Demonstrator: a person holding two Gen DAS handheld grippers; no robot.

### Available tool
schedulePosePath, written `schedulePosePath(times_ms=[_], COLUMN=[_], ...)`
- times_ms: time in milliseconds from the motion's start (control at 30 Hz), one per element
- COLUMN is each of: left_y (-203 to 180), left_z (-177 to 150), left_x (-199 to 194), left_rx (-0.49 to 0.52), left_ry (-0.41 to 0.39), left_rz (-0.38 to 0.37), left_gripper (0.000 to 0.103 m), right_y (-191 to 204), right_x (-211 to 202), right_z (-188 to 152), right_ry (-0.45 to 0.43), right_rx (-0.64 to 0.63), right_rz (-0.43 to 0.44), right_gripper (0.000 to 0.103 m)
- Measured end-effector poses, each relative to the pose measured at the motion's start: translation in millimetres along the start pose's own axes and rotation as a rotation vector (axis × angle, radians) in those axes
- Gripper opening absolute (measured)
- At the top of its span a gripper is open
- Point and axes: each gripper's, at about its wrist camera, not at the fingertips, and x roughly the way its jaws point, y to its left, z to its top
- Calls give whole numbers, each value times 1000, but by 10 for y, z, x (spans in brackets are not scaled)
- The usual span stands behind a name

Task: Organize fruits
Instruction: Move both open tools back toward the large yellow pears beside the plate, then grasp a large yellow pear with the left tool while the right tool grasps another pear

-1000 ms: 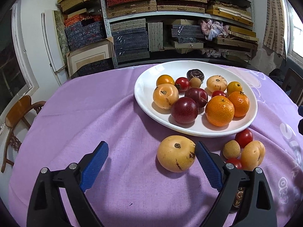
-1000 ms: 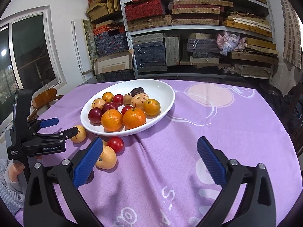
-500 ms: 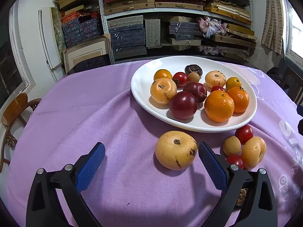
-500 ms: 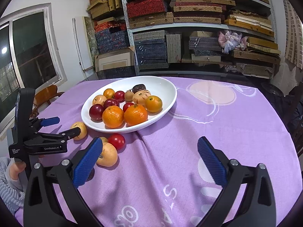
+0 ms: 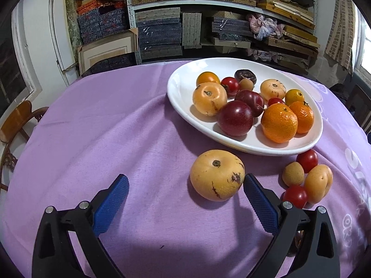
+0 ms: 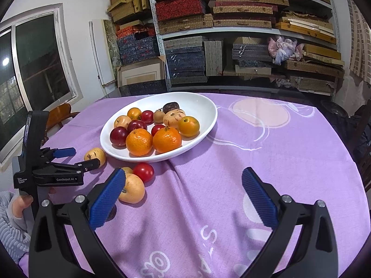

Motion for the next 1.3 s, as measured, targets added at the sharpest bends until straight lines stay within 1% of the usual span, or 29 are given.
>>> schedulePosePath(times_ms=[33, 100, 200, 267, 433, 500, 533, 600, 733, 767, 800, 933, 1000, 1133, 1267, 1300], left_y=[24, 75, 135, 126, 15, -37, -63, -104, -124, -127, -129, -124, -110, -143, -143, -143], left_z=[-16, -36, -18, -5, 11, 18, 26, 33, 38, 40, 41, 44, 41, 61, 50, 50], left_x=[-10, -21, -32, -47, -113, -128, -120, -105, -98, -87, -72, -53, -30, 50, 53, 54], left_rx=[6, 1, -27, -24, 25, 48, 57, 72, 76, 77, 78, 71, 69, 76, 75, 76], left_ry=[2, 6, 3, -10, -55, -67, -66, -62, -63, -59, -53, -49, -39, -4, -4, -5], left_rz=[25, 38, -25, -54, -81, -104, -116, -135, -166, -174, -183, -203, -215, -221, -215, -209], left_gripper=[100, 100, 100, 100, 99, 88, 86, 77, 68, 63, 61, 56, 50, 49, 49, 47], right_y=[-6, -17, -42, -27, -10, -10, -7, -5, 2, 3, 3, 28, 50, 110, 182, 206], right_x=[-1, -2, -15, -11, -16, -21, -21, -27, -26, -26, -27, -13, -1, 9, 44, 58], right_z=[3, 4, 8, 3, 3, 6, 6, 3, -1, -3, -3, -17, -23, -47, -69, -77], right_ry=[0, -3, -3, 0, -3, -4, -4, -5, -3, -3, -3, 3, 7, 16, 35, 42], right_rx=[1, 6, 13, 10, -4, -5, -6, -8, -10, -10, -11, -20, -29, -52, -72, -78], right_rz=[0, 2, 7, 9, 9, 11, 12, 12, 14, 14, 15, 21, 24, 35, 58, 62], right_gripper=[99, 99, 99, 99, 99, 99, 99, 99, 99, 99, 99, 99, 99, 99, 99, 99])
